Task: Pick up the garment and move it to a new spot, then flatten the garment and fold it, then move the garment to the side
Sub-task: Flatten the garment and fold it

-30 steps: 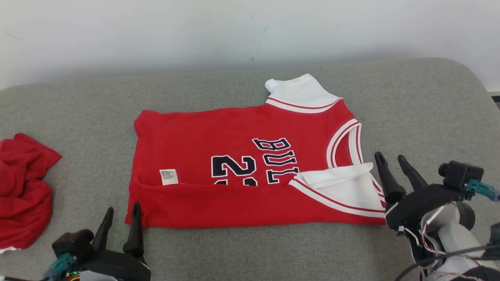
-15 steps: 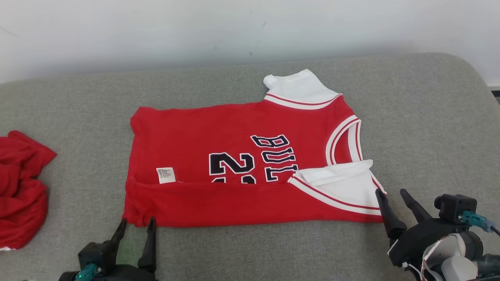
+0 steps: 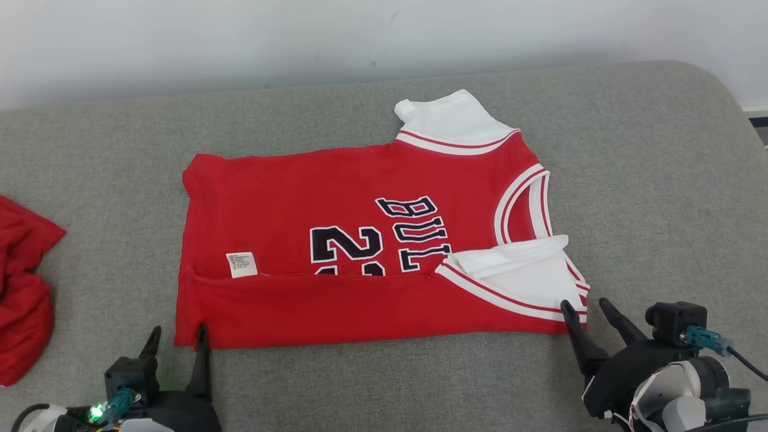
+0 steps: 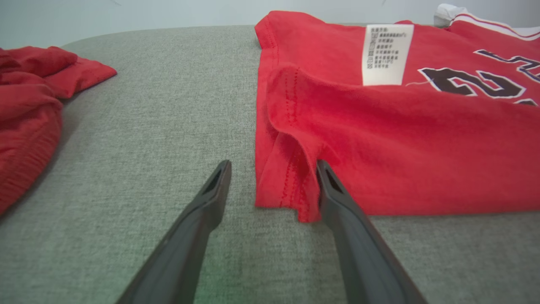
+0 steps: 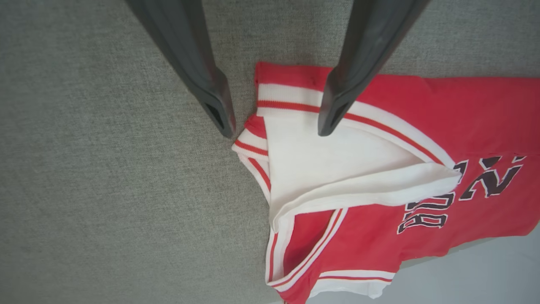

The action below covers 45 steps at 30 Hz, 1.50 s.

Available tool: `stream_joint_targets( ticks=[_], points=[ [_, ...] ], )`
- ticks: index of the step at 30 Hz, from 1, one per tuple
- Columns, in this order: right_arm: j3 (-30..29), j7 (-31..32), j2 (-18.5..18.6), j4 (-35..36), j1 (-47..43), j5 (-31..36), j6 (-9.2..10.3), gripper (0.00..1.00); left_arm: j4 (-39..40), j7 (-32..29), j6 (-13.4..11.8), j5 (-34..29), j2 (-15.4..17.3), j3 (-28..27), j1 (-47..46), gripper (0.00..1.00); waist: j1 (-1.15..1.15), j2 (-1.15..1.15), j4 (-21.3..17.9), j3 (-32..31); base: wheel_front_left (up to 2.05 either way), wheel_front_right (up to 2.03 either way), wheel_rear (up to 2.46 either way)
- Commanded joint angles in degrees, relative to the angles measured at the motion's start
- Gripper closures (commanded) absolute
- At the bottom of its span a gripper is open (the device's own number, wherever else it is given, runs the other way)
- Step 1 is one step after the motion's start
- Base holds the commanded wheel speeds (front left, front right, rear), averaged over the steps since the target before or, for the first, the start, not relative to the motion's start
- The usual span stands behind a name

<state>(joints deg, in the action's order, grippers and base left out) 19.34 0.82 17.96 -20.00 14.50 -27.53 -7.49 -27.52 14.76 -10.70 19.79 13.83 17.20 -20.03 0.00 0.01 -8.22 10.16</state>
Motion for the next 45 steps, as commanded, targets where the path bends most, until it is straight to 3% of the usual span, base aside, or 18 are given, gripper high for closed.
stream_joint_targets(
  ticks=[1, 8, 9, 10, 11, 12, 13, 25, 33, 45],
  points=[
    [0.3, 0.1, -0.2, -0.4, 0.1, 0.6, -0.01, 0.00, -0.7, 0.4, 0.0, 0.2, 0.4, -0.1, -0.1, 0.00, 0.00, -0.01, -0.1, 0.2, 0.00, 0.00, 0.00],
    [0.5, 1.1, -0.8, -3.2, 1.2, 1.7, -0.01, 0.03, -3.0, 0.4, 1.0, 1.0, -0.3, -0.1, -0.8, 0.00, 0.00, -0.01, 0.4, 0.4, 0.00, 0.00, 0.00],
    [0.6, 1.3, -1.0, -3.7, 1.4, 1.7, -0.01, 0.45, -3.4, 0.4, 1.3, 1.3, -0.5, -0.1, -0.9, 0.28, 0.00, -0.01, 0.5, 0.4, 0.00, 0.00, 0.00],
    [0.7, 1.5, -1.1, -4.1, 1.5, 1.7, -0.01, 0.63, -3.9, 0.4, 1.4, 1.4, -0.6, 0.0, -1.0, 0.54, 0.00, -0.01, 0.6, 0.4, 0.00, 0.00, 0.00],
    [0.8, 1.4, -1.4, -4.5, 1.6, 1.6, -0.01, 1.00, -4.2, 0.4, 1.5, 1.5, -0.6, 0.0, -1.0, 0.76, 0.00, -0.01, 0.6, 0.3, 0.00, 0.00, 0.00],
    [0.8, 1.3, -1.5, -4.8, 1.8, 1.4, -0.01, 1.00, -4.6, 0.4, 1.9, 2.0, -0.9, -0.2, -1.1, 0.91, 0.00, -0.01, 0.7, 0.2, 0.00, 0.00, 0.00],
    [0.8, 1.2, -1.6, -5.0, 1.9, 1.2, -0.01, 1.00, -4.9, 0.4, 2.0, 2.1, -1.0, -0.3, -1.2, 1.00, 0.00, -0.01, 0.8, 0.1, 0.00, 0.00, 0.00],
    [-4.0, 0.1, 0.8, -3.9, -2.8, -0.3, 0.03, 1.00, -1.5, 0.5, 3.8, 2.8, -2.0, -0.9, 4.9, 1.00, 0.00, -0.01, 1.7, -5.1, 0.00, 0.00, 0.00],
    [-10.5, 3.8, 1.8, 5.8, -13.9, 0.8, 0.03, 1.00, 5.2, 0.0, 3.2, 2.8, -3.2, 1.1, 13.2, 1.00, 0.00, -0.01, 2.7, -8.2, 0.00, 0.00, 0.00],
    [-16.0, 14.2, -2.4, 19.0, -26.0, 3.1, 0.03, 1.00, 11.7, -1.8, 0.9, 4.6, -2.8, 1.2, 21.2, 1.00, 0.00, -0.01, 2.9, -9.1, 0.00, 0.00, 0.00]
  ],
)
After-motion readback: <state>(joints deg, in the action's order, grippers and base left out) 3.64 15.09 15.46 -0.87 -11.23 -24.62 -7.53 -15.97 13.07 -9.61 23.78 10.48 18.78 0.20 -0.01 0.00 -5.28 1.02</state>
